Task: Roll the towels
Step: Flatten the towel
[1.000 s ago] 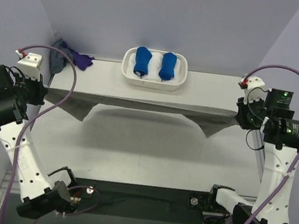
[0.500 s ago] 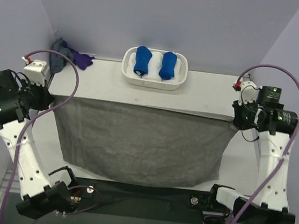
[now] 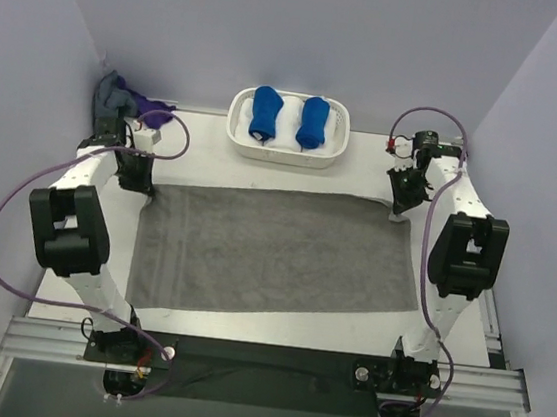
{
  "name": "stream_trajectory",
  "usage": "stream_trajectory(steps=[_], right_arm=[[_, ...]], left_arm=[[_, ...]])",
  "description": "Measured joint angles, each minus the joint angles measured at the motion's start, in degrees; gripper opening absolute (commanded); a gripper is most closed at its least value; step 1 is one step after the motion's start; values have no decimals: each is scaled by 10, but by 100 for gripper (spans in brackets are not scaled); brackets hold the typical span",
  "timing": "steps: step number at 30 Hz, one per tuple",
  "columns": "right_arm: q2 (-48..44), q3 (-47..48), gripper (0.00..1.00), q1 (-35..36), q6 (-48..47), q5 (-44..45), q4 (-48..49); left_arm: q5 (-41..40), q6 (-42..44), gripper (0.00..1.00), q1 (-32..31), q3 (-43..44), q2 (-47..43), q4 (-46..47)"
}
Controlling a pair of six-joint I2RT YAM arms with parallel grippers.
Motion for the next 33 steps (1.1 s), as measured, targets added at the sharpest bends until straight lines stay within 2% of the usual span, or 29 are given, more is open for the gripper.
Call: stream_trajectory(steps=[3,4,5,6,7,8,9,11,14,18,20,24,27,33], right_arm=[[83,64,0,0,21,11,19],[103,80,2,0,28,14,27],[124,97,8,-1,34,17,28],[144,115,24,-1,42,20,27],[163,138,32,-1,51,24,24],[182,160,41,-1,57,29,24],[198,183,50,-1,63,35,22],[218,220,52,-3,75,47,21],[225,254,50,-10,92,66,17],[199,252,38,-34,101,84,19],[165,215,35,-45,100,80,20],[84,133,26,-49,102,51,2],[33,77,24,-44,95,11,-20],[-60,-82,16,-38,32,-31,-99]], left_arm=[[-13,-14,0,1,66,104,33],[-14,-17,0,2,90,134,37],[-14,-20,1,1,116,162,40],[-13,-22,9,1,142,187,38],[-11,-23,18,1,168,209,38],[-8,-23,37,0,192,227,40],[-6,-23,43,-1,216,243,38],[-3,-28,55,-3,254,265,38],[-2,-34,58,-3,282,271,37],[7,-30,59,2,282,250,32],[14,-21,59,6,257,221,30],[46,9,55,16,163,107,6],[80,38,50,27,102,31,-26],[104,158,37,93,-10,-49,-146]])
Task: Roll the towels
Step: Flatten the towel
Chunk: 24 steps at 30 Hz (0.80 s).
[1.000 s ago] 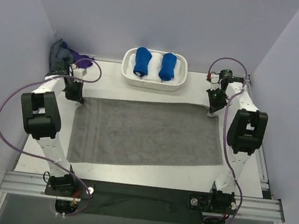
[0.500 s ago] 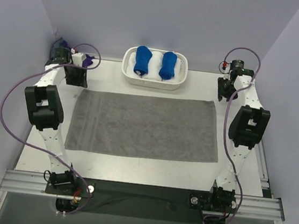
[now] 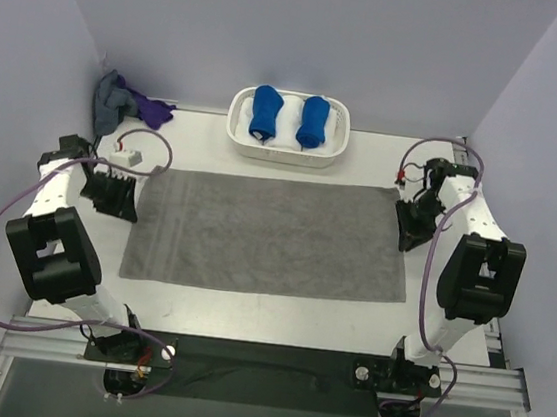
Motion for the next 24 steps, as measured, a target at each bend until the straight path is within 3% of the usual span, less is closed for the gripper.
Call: stream_trajectory(steps=[3,7,24], right_arm=[[-30,-69,11,-1,-30,1,-30],[-43,-137,8,-1,-52,1,-38],[-24,-238,1,0,-70,38,44]], left_arm=[[-17,61,35,40,-43,-3,-55],[-37,111,35,45,-84,-4,-88],[-47,153,33,41,-194,1,-83]])
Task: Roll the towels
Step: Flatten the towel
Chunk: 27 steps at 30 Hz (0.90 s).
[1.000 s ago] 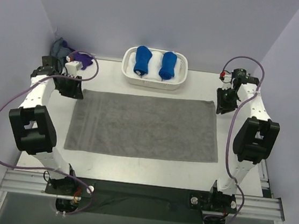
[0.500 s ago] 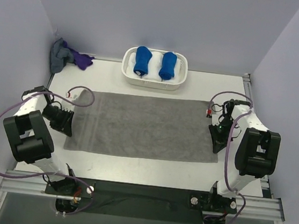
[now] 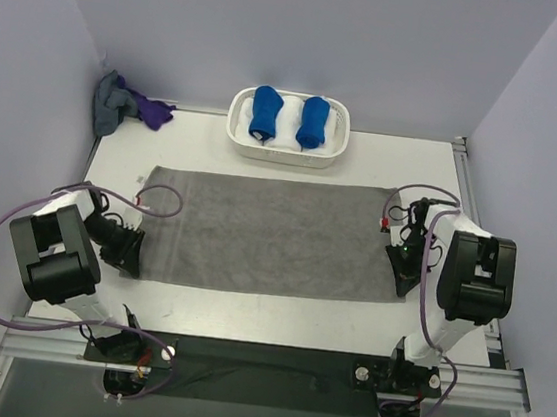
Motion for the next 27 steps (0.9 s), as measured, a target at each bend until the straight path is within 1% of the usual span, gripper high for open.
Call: stream_trajectory(steps=[5,15,21,22,23,24,25,26,27], right_arm=[[30,-10,0,4,4,28,22],[30,-43,0,26,9,125,21],[27,-61,0,54,13,163,22],[26,-63,0,60,13,170,23],[26,-64,0,66,13,174,23],[26,-65,2,72,13,176,22],[24,-65,6,75,13,173,21],[22,-64,22,76,14,165,19],[17,-61,32,76,19,150,17]], left_arm=[[-4,2,33,0,-18,-2,16],[-21,-16,32,22,-19,14,32],[-28,-21,31,28,-20,14,33],[-28,-23,31,29,-20,14,32],[-28,-23,34,30,-20,14,32],[-28,-22,38,30,-20,13,31],[-28,-19,42,30,-20,11,28],[-26,-13,48,30,-18,7,22],[-23,-4,56,32,-15,2,15]])
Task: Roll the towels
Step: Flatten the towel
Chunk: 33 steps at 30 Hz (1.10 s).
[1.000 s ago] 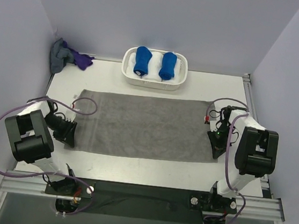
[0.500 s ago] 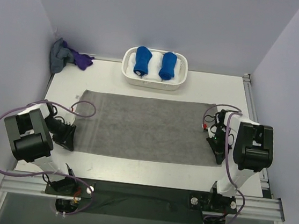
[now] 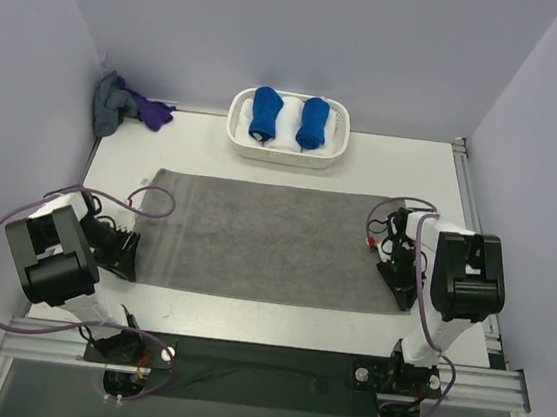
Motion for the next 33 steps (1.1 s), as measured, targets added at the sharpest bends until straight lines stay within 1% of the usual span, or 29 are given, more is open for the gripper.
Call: stream_trajectory(steps=[2,3,4,5,6,9,11,12,13,15,16,19,23,26,33], right_arm=[[-13,23,64,-5,5,-39,-17],[-22,47,82,-11,7,-65,-28],[-31,77,96,-17,8,-87,-39],[-39,116,97,-26,8,-107,-52],[-45,157,97,-34,6,-127,-57],[-51,274,96,-58,9,-161,-62],[-42,340,91,-69,11,-165,-62],[-31,374,90,-73,14,-165,-66],[-15,404,83,-76,15,-165,-66],[31,465,75,-80,19,-163,-70],[58,491,67,-80,19,-161,-68],[146,551,56,-81,24,-153,-65],[249,599,55,-81,33,-150,-62],[292,615,55,-81,34,-149,-66],[323,671,53,-81,37,-140,-70]], left_arm=[[14,17,67,3,30,-10,-23],[25,21,72,4,54,-15,-31],[40,23,73,4,83,-21,-38],[57,21,74,4,118,-25,-47],[76,19,76,4,153,-27,-50],[132,-1,76,4,243,-26,-34],[156,-34,72,3,276,-21,-7],[164,-54,72,2,288,-14,9],[169,-73,72,-1,297,-3,30],[173,-107,72,-7,309,22,77],[170,-122,72,-13,311,35,100],[148,-150,71,-42,328,78,142],[117,-176,70,-93,364,133,172],[96,-195,71,-123,388,166,185],[55,-235,71,-139,419,222,204]])
